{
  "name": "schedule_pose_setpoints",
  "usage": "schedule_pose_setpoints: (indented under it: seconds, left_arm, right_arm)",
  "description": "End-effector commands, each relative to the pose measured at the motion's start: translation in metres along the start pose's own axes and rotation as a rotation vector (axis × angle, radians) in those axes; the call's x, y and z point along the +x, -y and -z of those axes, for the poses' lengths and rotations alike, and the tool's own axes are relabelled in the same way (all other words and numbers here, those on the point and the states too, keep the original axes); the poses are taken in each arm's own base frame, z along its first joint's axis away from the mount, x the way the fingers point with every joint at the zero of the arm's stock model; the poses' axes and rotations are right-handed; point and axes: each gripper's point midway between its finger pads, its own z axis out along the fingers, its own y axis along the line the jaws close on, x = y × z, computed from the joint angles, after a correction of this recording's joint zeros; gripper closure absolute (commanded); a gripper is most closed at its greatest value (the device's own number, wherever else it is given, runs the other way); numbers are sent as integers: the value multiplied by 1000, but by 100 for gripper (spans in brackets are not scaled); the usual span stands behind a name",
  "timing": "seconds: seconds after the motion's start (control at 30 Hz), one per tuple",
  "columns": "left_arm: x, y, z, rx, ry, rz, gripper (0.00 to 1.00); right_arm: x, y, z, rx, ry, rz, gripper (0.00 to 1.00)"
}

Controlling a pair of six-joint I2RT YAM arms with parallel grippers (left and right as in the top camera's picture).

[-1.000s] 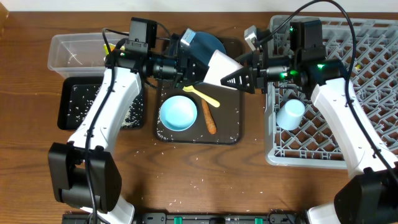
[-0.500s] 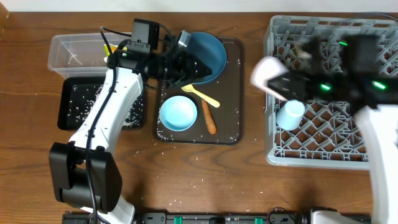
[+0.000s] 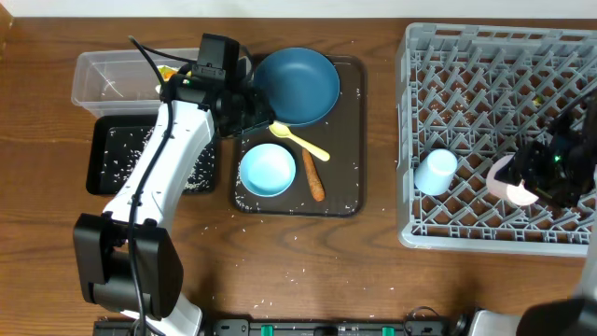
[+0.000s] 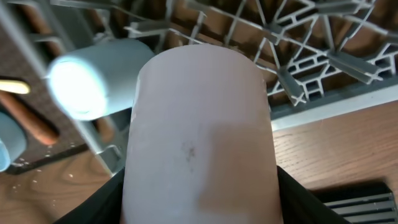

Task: Sort waste into correct bins and load items into the dishwasher rack

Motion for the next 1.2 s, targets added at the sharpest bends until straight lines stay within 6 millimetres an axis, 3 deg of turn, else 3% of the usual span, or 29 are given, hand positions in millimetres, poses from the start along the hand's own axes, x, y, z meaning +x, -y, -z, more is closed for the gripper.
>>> schedule_pose_setpoints:
  seconds: [0.0, 0.23, 0.37, 0.53, 0.57, 0.73, 0.93, 1.07, 1.17]
  left_arm:
    - [-5, -9, 1, -53, 25, -25, 60]
    - [-4, -9, 1, -55, 22, -38, 60]
    - [-4, -9, 1, -56, 22, -38, 60]
    - [-3, -10, 1, -57, 19, -37, 59]
    - [-3, -10, 1, -57, 19, -37, 60]
    - [-3, -10, 1, -56, 19, -37, 59]
    - [1, -12, 1, -64, 3, -33, 59]
    - [9, -14, 3, -74, -27, -49, 59]
    - [18, -15, 15, -83, -45, -60, 59]
  right_arm:
    - [-5, 9, -14, 34, -59, -8, 52]
    - [-19, 9, -51, 48, -149, -4, 51]
    - [-30, 8, -68, 45, -155, -4, 45]
    - [-40, -2, -77, -18, -139, 0, 11]
    - [-41, -2, -76, -20, -133, 1, 8]
    - [-56, -16, -57, -74, -76, 13, 4]
    - [-77, -37, 0, -112, 41, 86, 8]
    - [-74, -71, 36, -132, 116, 213, 8]
    - [-63, -104, 45, -151, 142, 312, 9]
